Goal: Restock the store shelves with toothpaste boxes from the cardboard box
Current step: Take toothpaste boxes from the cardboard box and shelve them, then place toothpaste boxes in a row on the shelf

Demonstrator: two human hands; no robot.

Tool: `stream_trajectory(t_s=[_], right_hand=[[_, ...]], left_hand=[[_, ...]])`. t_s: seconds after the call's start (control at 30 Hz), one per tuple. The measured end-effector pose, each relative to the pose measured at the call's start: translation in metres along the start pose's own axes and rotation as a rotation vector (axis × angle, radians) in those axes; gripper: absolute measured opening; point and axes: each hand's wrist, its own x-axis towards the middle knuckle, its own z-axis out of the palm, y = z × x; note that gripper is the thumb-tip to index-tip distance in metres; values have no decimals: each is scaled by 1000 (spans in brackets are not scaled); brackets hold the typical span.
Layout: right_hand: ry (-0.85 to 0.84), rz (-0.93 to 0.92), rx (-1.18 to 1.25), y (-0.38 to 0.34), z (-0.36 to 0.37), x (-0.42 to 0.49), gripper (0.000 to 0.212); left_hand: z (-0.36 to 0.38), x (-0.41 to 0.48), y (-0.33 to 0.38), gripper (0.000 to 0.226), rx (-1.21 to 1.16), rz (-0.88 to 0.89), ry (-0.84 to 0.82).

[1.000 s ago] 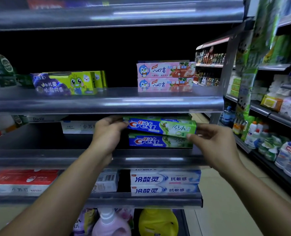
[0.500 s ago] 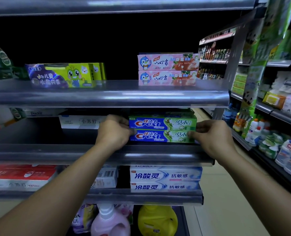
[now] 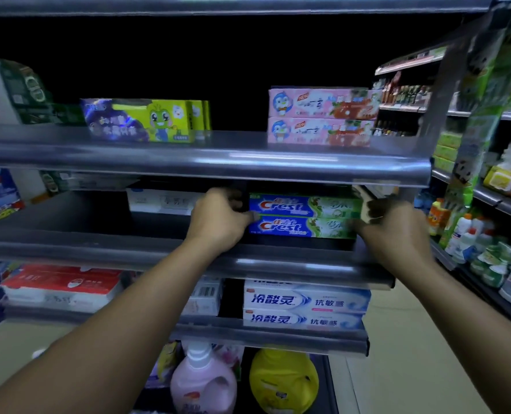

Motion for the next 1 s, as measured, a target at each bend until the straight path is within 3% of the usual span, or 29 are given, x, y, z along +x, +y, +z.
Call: stream_trajectory(t_s=[0.1,0.23,0.37,0.5,0.67,0.8,1.0], right_hand=[[181,-275,-111,5,-3,-31,45],[85,-366,87,10,12,-95,41],[-34,-379,232,-9,36,-168,34],[-125,-429,398,-31,71,-224,20],[-299,-426,527,-42,105,-279,14],[-401,-395,519,-40,121,-306,13],[-589,-314,419,-28,131,-337,19]], left_hand=[[-36,-38,-15,45,-42,163,102],[-94,-107,-71,31,-46,135,131],[-130,-188,-150,18,63,-171,213],[-125,-277,-221,15,258,-532,139],[-90,-348,-268,60,458,-737,-99],[-74,-372,-286,52,578,-704,-206],[-73,-380,-296,28,565,-601,-119]])
